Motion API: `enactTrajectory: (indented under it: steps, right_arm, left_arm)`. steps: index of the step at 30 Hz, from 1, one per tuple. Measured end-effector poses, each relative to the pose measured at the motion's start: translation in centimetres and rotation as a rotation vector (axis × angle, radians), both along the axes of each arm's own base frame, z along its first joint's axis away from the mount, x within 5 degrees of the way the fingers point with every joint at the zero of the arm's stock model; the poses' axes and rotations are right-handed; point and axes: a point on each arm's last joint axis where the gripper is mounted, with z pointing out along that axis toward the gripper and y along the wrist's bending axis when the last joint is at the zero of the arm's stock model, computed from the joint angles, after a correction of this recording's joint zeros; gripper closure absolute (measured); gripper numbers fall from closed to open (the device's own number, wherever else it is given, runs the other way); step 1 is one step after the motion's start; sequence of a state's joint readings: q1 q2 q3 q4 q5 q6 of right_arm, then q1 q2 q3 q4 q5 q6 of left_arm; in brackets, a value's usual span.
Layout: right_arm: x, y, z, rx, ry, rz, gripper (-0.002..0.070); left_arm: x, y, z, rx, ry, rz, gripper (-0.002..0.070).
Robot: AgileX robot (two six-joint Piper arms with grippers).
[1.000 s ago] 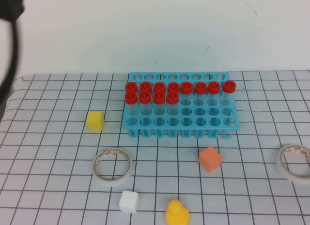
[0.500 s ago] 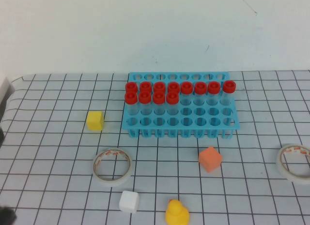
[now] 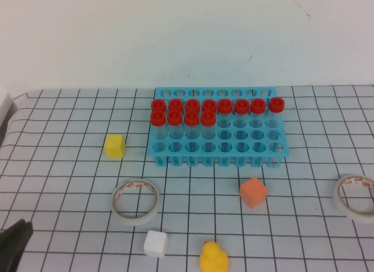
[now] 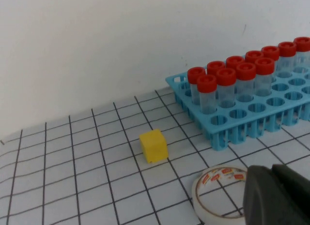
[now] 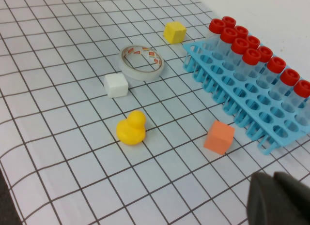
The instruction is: Place the test tubes
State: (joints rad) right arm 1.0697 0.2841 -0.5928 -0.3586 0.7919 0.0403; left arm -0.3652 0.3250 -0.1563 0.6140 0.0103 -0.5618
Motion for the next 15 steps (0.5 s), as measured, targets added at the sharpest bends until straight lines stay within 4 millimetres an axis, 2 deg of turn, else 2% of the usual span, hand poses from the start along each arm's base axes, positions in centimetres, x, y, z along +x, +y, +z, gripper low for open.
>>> enactTrajectory:
  steps: [5,12,14,15]
  right_arm:
    - [0.0,0.0,0.0,0.0,0.0,0.0,0.0678]
    - [0.0,0.0,0.0,0.0,0.0,0.0,0.0678]
    - [0.0,0.0,0.0,0.0,0.0,0.0,0.0678]
    - [0.0,0.0,0.0,0.0,0.0,0.0,0.0678]
  left_arm:
    - [-0.2,-0.2,0.1,-0.035,-0.045,-0.024,0.0675]
    - [-1.3,1.1,1.0,-0.072,-0.162,0.086,0.0675]
    - [-1.7,1.4,0.7,-0.046,-0.199,0.113,0.0675]
    - [-2.0,1.7,-0.5,-0.051,-0.209,0.147,0.0675]
